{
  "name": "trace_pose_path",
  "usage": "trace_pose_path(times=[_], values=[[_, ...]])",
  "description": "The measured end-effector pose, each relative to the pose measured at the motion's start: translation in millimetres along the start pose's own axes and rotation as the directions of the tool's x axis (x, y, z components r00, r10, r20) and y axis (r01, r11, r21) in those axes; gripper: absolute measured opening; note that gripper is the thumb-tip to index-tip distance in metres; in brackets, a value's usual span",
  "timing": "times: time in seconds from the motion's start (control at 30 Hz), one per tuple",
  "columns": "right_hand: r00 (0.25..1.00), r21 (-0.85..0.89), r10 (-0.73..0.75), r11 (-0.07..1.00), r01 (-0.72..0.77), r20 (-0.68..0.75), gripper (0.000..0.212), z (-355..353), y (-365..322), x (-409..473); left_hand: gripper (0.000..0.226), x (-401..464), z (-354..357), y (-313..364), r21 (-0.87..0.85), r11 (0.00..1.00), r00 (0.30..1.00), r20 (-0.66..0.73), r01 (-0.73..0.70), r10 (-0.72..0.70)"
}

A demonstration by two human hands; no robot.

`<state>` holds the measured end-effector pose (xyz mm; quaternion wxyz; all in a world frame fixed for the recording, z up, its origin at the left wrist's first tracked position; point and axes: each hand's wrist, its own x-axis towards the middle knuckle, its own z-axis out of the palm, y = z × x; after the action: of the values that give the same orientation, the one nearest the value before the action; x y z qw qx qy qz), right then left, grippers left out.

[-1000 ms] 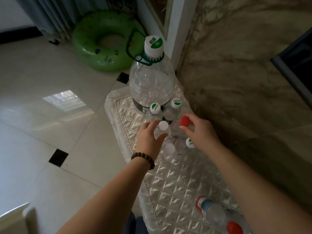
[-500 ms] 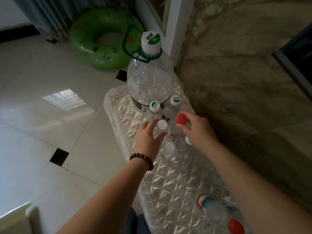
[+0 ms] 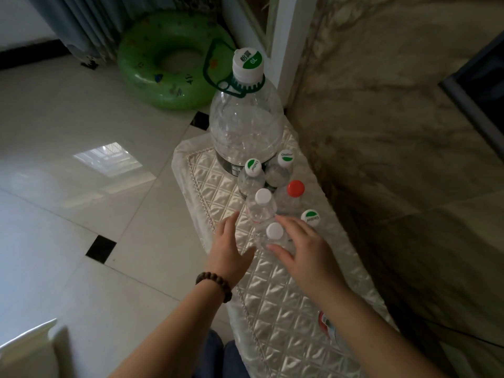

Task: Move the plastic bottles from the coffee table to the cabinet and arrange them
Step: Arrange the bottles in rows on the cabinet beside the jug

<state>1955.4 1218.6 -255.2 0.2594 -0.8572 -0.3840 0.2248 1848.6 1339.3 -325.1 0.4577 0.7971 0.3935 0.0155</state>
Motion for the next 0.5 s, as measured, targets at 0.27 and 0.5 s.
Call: trace_pose_path(times=[0.27,0.5], values=[[0.987,-0.052,0.128,0.99,-0.134,-0.102,0.04,16,0,11,0.104,9,3,0,0.022,0.999,0.996,0.09,-0.026,0.024],[0.976,-0.074,0.157,0.983,-0.17,-0.154,0.039,20,-4,9,0.102,14,4,-2,0.041,0.997,0.992,0.113,-0.064,0.059]])
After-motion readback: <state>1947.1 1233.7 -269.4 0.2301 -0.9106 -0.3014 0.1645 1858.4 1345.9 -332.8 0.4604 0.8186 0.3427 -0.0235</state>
